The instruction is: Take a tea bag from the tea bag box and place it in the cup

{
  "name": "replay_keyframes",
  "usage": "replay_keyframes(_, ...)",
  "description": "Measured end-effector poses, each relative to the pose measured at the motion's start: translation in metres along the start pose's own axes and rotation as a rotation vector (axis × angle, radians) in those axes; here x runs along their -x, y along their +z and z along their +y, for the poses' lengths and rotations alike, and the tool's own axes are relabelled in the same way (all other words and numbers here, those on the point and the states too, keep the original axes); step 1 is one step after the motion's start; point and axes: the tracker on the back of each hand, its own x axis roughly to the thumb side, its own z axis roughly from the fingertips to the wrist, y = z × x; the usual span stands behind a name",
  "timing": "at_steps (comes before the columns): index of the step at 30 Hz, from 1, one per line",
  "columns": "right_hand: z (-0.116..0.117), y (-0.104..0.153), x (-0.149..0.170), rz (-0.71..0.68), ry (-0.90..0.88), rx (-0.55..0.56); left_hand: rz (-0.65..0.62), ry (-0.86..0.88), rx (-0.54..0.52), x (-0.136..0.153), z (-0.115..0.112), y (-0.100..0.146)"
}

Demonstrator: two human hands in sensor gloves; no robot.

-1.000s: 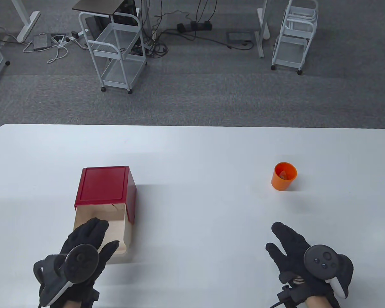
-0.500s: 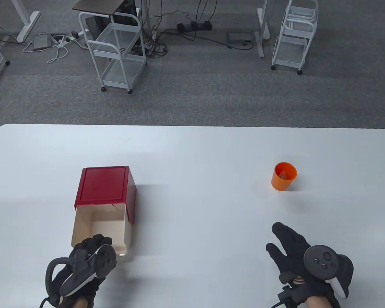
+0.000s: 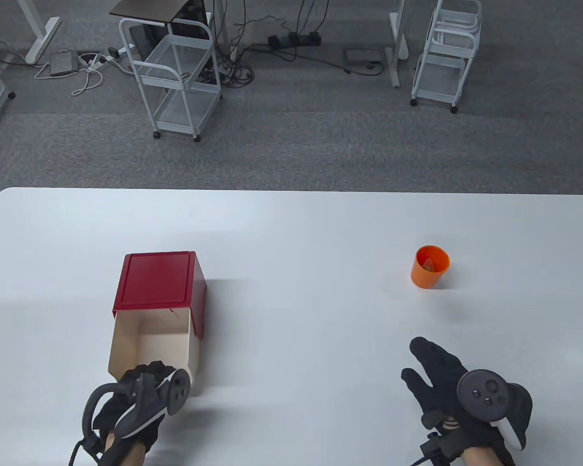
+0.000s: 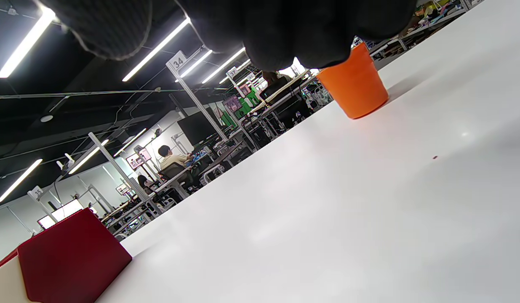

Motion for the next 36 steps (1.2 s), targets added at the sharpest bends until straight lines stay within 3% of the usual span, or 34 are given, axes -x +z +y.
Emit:
replay_keyframes(15,0.001,0.000,-0.001,0.001,0.007,-0.003,0.016,0.019,-0.023,0.007,0.008,-0.001)
replay_keyframes(36,-0.001,-0.001,0.001,0.011,0.004,0.004,0.082,0.029,-0.011,0.004,0.012,-0.025)
